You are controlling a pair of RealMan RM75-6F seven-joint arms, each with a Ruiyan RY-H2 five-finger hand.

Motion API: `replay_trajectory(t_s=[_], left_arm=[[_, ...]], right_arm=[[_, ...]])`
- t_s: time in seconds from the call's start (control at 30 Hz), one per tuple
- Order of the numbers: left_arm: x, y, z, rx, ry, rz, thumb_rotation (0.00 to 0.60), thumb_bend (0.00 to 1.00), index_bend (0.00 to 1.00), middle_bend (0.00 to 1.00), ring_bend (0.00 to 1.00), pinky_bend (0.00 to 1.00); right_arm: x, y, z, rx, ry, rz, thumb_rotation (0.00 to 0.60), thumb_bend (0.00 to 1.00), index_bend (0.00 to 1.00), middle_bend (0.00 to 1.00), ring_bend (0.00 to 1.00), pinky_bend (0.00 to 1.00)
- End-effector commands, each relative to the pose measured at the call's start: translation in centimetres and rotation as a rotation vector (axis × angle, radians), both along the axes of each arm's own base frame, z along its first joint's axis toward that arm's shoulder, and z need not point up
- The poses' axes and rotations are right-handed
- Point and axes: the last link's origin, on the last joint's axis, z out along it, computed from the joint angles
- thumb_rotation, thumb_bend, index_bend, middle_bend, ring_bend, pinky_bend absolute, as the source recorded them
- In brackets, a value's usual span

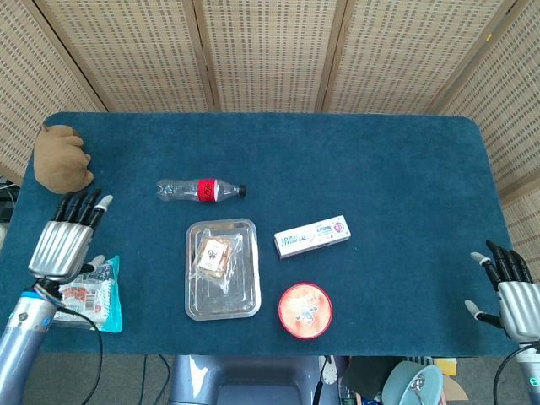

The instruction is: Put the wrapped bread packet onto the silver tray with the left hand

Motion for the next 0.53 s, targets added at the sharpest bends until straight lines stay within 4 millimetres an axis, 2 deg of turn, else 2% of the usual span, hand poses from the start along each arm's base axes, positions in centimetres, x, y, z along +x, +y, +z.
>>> replay_trajectory(t_s=[0.03, 0.27, 0.53], left_arm=[[-3.2, -3.3, 0.8, 0.036, 0.014, 0.030, 0.600, 0.21, 0.00, 0.00, 0.00, 0.00], [-5.5, -4.6, 0.2, 0.037, -0.030, 0.035, 0.600, 0.21, 0.00, 0.00, 0.00, 0.00], [-6.3, -4.9, 0.1, 0.047, -0.031, 0.033, 0.600, 0.21, 0.00, 0.00, 0.00, 0.00]], right_arm=[[1.0, -0.8, -1.2, 0.032, 0.016, 0.017, 0.600, 0.22, 0.14, 0.00, 0.00, 0.00], [2.2, -1.0, -1.8, 0.047, 0.035, 0.037, 0.600, 0.22, 0.14, 0.00, 0.00, 0.00], [3.1, -1.4, -2.4, 0.065, 0.045, 0.052, 0.600, 0.22, 0.14, 0.00, 0.00, 0.00]])
